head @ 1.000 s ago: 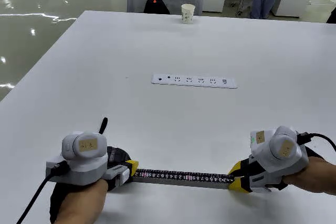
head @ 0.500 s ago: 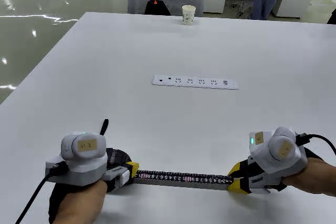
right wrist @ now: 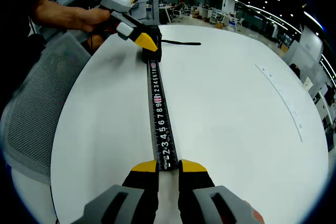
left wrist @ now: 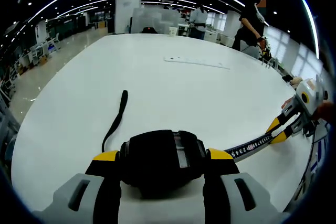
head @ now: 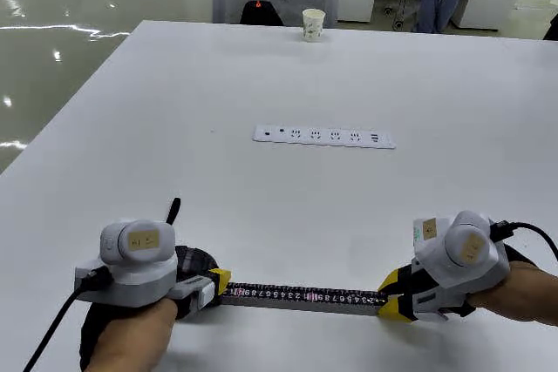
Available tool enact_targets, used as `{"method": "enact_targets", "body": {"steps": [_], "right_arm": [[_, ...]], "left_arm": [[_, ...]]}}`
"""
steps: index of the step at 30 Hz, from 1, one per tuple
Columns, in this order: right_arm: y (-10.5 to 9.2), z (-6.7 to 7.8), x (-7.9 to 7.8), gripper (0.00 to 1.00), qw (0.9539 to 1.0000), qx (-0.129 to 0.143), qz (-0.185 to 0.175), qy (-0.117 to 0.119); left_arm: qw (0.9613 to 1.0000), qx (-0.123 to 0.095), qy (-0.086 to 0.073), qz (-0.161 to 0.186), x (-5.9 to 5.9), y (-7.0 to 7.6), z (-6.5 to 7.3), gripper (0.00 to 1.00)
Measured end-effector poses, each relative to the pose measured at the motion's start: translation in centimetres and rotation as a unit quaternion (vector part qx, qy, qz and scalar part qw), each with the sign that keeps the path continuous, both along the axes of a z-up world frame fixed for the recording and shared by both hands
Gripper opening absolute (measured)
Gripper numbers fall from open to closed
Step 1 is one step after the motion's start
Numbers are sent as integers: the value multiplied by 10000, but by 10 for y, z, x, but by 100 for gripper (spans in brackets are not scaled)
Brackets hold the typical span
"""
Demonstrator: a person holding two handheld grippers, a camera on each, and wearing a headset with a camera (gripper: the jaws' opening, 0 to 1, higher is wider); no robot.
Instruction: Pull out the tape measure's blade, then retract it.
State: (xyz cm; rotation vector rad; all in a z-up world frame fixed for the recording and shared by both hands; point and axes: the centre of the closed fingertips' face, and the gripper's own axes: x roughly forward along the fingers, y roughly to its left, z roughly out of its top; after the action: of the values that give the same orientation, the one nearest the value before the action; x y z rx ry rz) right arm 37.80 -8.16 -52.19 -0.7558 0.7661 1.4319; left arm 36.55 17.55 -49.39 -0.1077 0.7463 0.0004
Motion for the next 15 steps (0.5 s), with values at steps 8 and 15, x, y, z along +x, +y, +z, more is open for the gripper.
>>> {"method": "enact_targets", "body": {"steps": [8, 15], "right_arm": [[3, 0, 1, 10, 10000, 6, 4, -14], [8, 0, 0, 10, 10000, 18, 18, -16]], "left_arm": [[10000, -1, 4, 5, 0, 0, 0, 58], [10000, -22, 18, 4, 1, 0, 0, 58]]}}
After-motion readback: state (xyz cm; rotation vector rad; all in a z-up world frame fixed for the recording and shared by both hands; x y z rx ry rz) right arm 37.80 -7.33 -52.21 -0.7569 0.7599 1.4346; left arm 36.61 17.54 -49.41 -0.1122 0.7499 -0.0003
